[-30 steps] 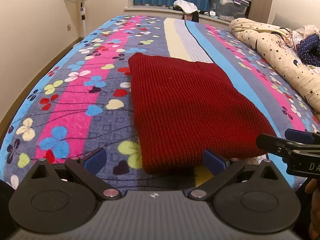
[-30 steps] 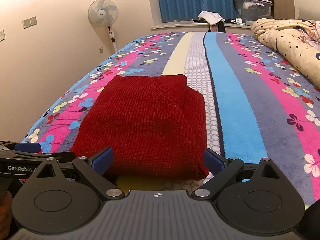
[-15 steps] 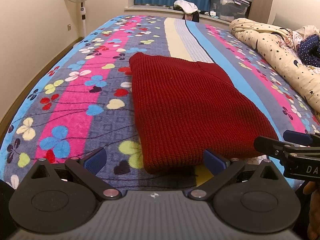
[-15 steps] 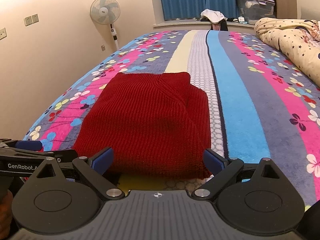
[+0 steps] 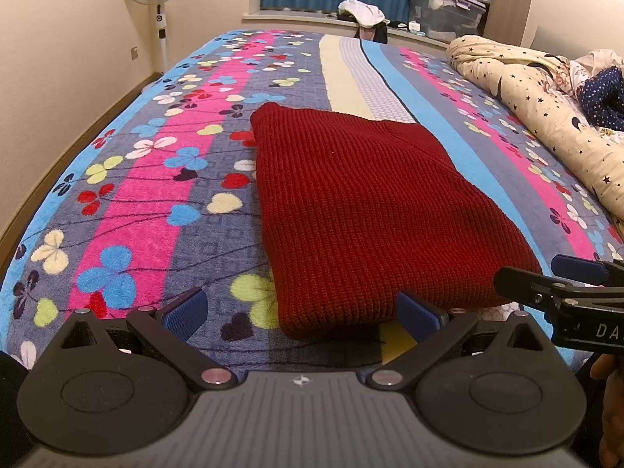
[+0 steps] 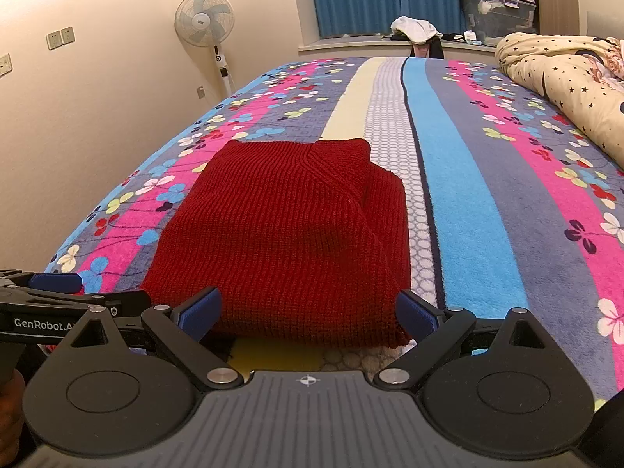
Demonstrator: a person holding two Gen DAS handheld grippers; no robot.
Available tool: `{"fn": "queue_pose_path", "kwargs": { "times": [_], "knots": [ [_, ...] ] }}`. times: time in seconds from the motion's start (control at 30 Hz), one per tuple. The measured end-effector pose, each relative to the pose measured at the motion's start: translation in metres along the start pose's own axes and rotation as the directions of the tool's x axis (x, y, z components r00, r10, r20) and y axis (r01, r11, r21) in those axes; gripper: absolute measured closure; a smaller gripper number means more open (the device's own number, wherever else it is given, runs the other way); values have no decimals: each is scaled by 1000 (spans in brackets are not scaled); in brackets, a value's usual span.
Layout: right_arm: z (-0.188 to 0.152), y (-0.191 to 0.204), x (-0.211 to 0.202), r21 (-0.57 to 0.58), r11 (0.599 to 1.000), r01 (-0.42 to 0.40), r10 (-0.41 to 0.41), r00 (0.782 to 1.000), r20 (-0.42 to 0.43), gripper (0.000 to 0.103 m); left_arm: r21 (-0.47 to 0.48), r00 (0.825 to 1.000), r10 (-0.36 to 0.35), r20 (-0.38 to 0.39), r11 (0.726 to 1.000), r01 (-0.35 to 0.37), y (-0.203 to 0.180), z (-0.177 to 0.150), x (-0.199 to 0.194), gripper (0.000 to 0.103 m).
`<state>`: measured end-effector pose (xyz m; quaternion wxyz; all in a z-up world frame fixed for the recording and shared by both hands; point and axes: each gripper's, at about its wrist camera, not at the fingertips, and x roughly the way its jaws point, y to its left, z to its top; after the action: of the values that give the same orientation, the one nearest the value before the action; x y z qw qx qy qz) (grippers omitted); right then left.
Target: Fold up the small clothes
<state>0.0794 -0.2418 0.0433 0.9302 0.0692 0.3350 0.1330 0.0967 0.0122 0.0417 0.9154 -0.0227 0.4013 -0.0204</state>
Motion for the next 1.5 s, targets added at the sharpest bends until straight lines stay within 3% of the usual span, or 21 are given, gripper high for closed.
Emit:
{"fn": "queue_pose_path", "kwargs": {
  "times": [1.5],
  "knots": [
    [-1,1,0,-2,1000,0,0,1000,0,7,4,1000,1,3,1000,-1,-5,0,0,0]
  ]
}}
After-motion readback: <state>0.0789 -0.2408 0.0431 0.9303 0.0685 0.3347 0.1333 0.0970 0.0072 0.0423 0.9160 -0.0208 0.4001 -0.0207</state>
